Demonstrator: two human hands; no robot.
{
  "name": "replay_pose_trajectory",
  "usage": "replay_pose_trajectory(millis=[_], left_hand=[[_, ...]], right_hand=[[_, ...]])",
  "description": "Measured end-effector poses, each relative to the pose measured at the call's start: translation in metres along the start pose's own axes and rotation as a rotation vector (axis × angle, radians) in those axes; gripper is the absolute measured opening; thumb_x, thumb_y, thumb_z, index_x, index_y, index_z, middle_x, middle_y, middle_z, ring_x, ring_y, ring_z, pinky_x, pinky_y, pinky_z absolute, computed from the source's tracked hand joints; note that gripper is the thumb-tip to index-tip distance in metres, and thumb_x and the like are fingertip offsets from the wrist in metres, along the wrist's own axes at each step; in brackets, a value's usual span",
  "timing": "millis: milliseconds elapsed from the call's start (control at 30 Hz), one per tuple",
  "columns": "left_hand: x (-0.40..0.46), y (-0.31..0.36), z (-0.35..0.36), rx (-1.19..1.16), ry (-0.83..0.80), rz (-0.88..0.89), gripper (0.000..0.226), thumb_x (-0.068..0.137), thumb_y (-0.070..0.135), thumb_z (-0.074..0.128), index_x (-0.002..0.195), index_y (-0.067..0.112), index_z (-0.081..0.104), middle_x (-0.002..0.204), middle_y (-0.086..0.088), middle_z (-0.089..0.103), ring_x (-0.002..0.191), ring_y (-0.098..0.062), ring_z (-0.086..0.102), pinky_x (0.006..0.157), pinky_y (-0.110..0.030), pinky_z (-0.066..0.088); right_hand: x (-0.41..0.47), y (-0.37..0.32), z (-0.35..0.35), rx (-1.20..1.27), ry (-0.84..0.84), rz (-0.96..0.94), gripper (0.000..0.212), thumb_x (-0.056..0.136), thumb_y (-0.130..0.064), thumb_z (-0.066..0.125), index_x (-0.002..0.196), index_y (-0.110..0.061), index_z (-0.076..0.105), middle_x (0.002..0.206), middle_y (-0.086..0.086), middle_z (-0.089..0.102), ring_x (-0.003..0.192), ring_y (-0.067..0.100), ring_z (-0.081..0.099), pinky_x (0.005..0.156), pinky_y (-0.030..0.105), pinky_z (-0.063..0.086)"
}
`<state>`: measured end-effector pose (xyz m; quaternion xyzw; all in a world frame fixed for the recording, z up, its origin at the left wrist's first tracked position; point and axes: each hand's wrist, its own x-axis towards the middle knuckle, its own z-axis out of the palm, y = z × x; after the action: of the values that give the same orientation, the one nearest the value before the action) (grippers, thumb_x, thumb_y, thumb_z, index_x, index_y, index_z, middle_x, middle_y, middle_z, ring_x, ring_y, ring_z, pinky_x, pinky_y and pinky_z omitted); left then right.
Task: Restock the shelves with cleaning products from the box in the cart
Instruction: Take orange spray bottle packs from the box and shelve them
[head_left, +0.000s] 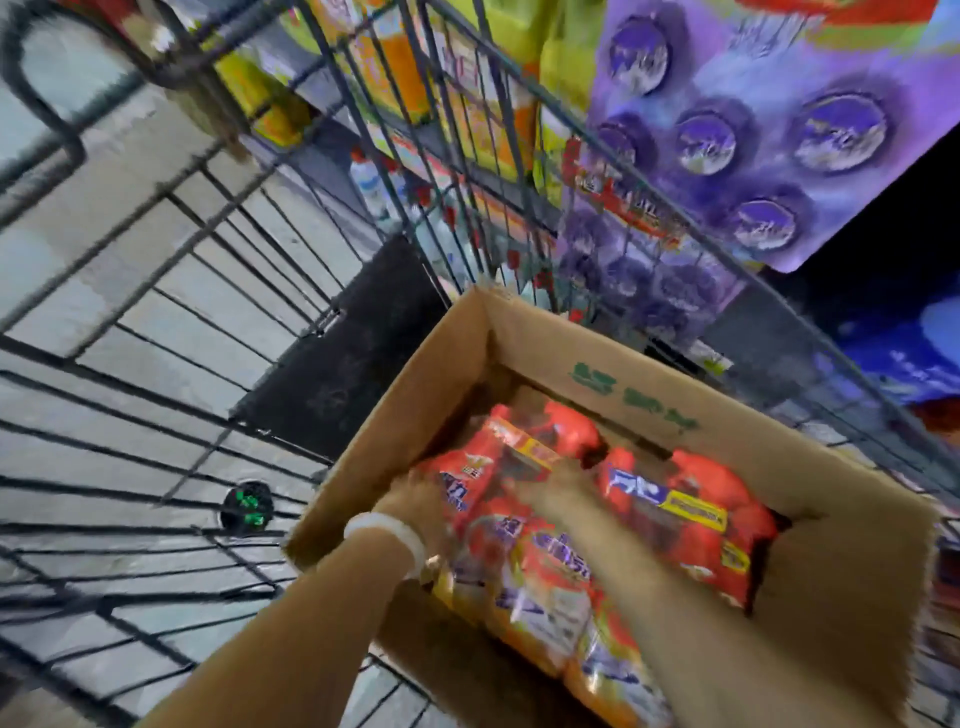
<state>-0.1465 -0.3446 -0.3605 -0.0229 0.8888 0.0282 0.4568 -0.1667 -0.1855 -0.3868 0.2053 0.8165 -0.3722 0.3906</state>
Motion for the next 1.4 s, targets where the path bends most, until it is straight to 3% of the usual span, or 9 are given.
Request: replay_pose_trajectory(millis=[133, 233, 300, 467, 633, 933, 1067, 1233, 1400], left_hand=[[0.040, -0.001, 0.004, 0.049, -0.017, -0.029, 0.086, 0.091, 0.035, 0.053, 0.149, -0.002, 0.001, 0.152, -0.019, 0.015, 0.140, -0.032, 0.021, 0.115, -0.036, 0.018], [0.056, 0.013, -0.003, 0.130, 0.044, -0.040, 0.075, 0.096, 0.026, 0.049, 0.148, -0.004, 0.004, 0.149, -0.022, 0.021, 0.134, -0.034, 0.032, 0.110, -0.038, 0.031], [0.064, 0.021, -0.007, 0.160, 0.038, -0.048, 0.060, 0.099, 0.024, 0.039, 0.147, 0.000, 0.013, 0.148, -0.020, 0.024, 0.134, -0.035, 0.033, 0.108, -0.043, 0.035], [0.054, 0.034, -0.017, 0.292, 0.064, 0.045, 0.049, 0.101, 0.025, 0.034, 0.145, 0.006, 0.023, 0.145, -0.016, 0.029, 0.135, -0.035, 0.031, 0.107, -0.045, 0.035], [0.046, 0.012, -0.012, 0.098, 0.060, 0.028, 0.061, 0.082, 0.030, 0.069, 0.129, 0.012, 0.033, 0.129, -0.008, 0.051, 0.122, -0.029, 0.049, 0.099, -0.038, 0.042], [0.009, -0.005, -0.038, -0.048, 0.090, 0.137, 0.102, 0.046, 0.051, 0.087, 0.132, 0.020, 0.040, 0.126, -0.004, 0.053, 0.118, -0.026, 0.051, 0.102, -0.036, 0.043], [-0.023, -0.012, -0.061, -0.296, 0.137, 0.163, 0.092, 0.054, 0.037, 0.088, 0.132, 0.017, 0.044, 0.122, -0.003, 0.060, 0.115, -0.026, 0.056, 0.098, -0.031, 0.044], [-0.080, 0.003, -0.102, -0.476, 0.193, 0.259, 0.071, 0.063, 0.028, 0.087, 0.124, 0.012, 0.054, 0.115, -0.001, 0.061, 0.102, -0.018, 0.056, 0.083, -0.021, 0.038], [-0.170, 0.044, -0.129, -0.724, 0.121, 0.420, 0.048, 0.060, 0.019, 0.085, 0.100, 0.020, 0.059, 0.087, 0.010, 0.063, 0.075, 0.001, 0.057, 0.075, -0.019, 0.050]], right_hand=[[0.043, -0.003, 0.006, 0.323, -0.027, 0.219, 0.026, 0.079, -0.016, 0.075, 0.101, -0.011, 0.061, 0.090, 0.004, 0.059, 0.083, 0.015, 0.053, 0.055, 0.020, 0.042], [0.062, 0.000, 0.008, 0.409, -0.146, 0.320, 0.028, 0.074, -0.020, 0.079, 0.088, -0.006, 0.060, 0.059, -0.001, 0.065, 0.066, 0.010, 0.058, 0.059, 0.024, 0.043], [0.080, 0.015, 0.012, 0.519, -0.060, 0.346, 0.078, 0.047, -0.020, 0.094, 0.114, 0.000, 0.058, 0.083, 0.009, 0.072, 0.079, 0.020, 0.068, 0.068, 0.031, 0.053], [0.072, 0.032, 0.005, 0.686, 0.082, 0.270, 0.034, 0.060, 0.009, 0.081, 0.090, 0.002, 0.067, 0.102, 0.024, 0.068, 0.080, 0.032, 0.064, 0.081, 0.051, 0.054], [0.048, 0.041, -0.003, 0.749, 0.130, 0.171, 0.063, 0.063, 0.002, 0.082, 0.116, -0.008, 0.049, 0.110, 0.012, 0.066, 0.097, 0.031, 0.065, 0.080, 0.042, 0.055], [-0.029, 0.038, -0.023, 0.838, 0.099, -0.078, 0.054, 0.065, 0.014, 0.076, 0.112, -0.006, 0.056, 0.086, 0.003, 0.069, 0.069, 0.013, 0.067, 0.063, 0.026, 0.055], [-0.064, 0.021, -0.045, 0.819, 0.133, -0.159, 0.033, 0.063, 0.013, 0.078, 0.087, -0.007, 0.066, 0.067, -0.004, 0.071, 0.058, 0.008, 0.066, 0.060, 0.026, 0.056], [-0.121, 0.001, -0.099, 0.844, 0.241, -0.300, 0.044, 0.064, 0.009, 0.079, 0.094, -0.015, 0.057, 0.095, 0.009, 0.068, 0.080, 0.021, 0.064, 0.082, 0.040, 0.055], [-0.208, 0.000, -0.159, 0.779, 0.320, -0.509, 0.047, 0.067, 0.007, 0.077, 0.096, -0.020, 0.053, 0.091, 0.004, 0.067, 0.073, 0.014, 0.064, 0.064, 0.030, 0.057]])
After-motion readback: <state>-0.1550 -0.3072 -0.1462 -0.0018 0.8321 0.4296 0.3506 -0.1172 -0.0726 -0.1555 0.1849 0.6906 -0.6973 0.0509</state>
